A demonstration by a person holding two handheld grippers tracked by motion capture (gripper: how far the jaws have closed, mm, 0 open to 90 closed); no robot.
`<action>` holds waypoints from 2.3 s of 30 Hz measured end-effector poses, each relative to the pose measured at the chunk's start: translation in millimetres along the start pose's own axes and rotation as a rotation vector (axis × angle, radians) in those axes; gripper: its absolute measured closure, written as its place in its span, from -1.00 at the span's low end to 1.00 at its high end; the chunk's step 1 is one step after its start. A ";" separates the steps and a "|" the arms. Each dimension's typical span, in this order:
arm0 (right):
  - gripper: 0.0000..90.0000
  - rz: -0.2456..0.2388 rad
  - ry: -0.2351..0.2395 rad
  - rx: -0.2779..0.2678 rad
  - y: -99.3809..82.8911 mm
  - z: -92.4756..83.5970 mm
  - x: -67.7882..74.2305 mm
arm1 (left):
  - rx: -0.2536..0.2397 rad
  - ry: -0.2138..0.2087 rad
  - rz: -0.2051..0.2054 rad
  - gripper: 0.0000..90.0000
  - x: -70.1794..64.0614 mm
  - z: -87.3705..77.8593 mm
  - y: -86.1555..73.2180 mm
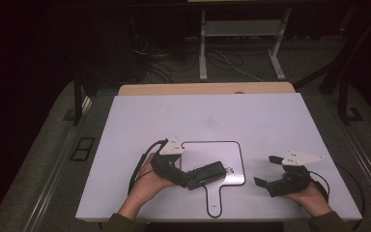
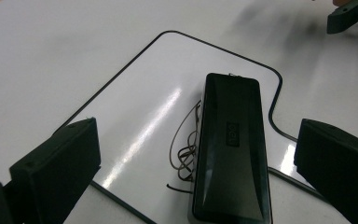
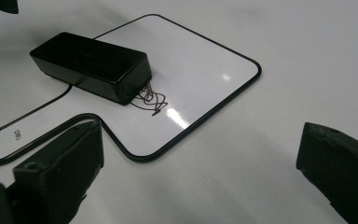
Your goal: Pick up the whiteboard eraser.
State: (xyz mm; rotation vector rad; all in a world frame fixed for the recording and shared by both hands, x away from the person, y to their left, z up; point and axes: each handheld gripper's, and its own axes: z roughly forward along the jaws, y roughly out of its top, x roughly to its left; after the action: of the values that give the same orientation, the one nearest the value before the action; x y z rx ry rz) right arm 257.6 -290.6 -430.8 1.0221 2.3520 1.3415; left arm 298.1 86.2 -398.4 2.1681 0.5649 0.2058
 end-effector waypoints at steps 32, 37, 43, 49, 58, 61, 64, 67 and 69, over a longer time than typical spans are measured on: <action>-1.00 0.010 0.012 -0.002 -0.3 0.7 -3.2 | 0.249 -0.080 0.078 -0.48 -18.4 54.4 20.6; -1.00 0.012 0.012 -0.001 -0.3 0.6 -3.2 | 0.274 -0.078 0.093 -0.42 -19.7 57.3 20.0; -1.00 0.013 0.014 0.002 -0.5 0.9 -3.2 | 0.298 -0.085 0.098 -0.33 -20.5 60.4 19.0; -1.00 0.012 0.014 0.002 -0.4 0.8 -3.4 | 0.313 -0.091 0.102 -0.26 -21.2 62.6 18.8; -1.00 0.012 0.015 0.000 -0.4 0.6 -3.6 | 0.338 -0.084 0.102 -0.20 -21.7 64.8 18.0; -1.00 0.012 0.015 0.001 -0.4 0.6 -3.8 | 0.337 -0.084 0.099 -0.15 -21.4 64.4 18.1; -1.00 0.013 0.015 0.002 -0.4 0.5 -3.7 | 0.339 -0.085 0.092 -0.15 -21.2 64.5 18.2; -1.00 0.012 0.016 0.001 -0.4 0.4 -4.0 | 0.343 -0.088 0.090 -0.14 -20.1 64.6 18.9; -1.00 0.012 0.016 0.002 -0.4 0.4 -4.0 | 0.346 -0.089 0.085 -0.14 -20.1 64.7 19.2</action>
State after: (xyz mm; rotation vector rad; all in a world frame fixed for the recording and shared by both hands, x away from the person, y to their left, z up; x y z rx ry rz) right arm 260.5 -293.2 -431.9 1.0315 2.3627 1.3566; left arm 308.5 20.7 -422.1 2.5248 0.4856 0.0593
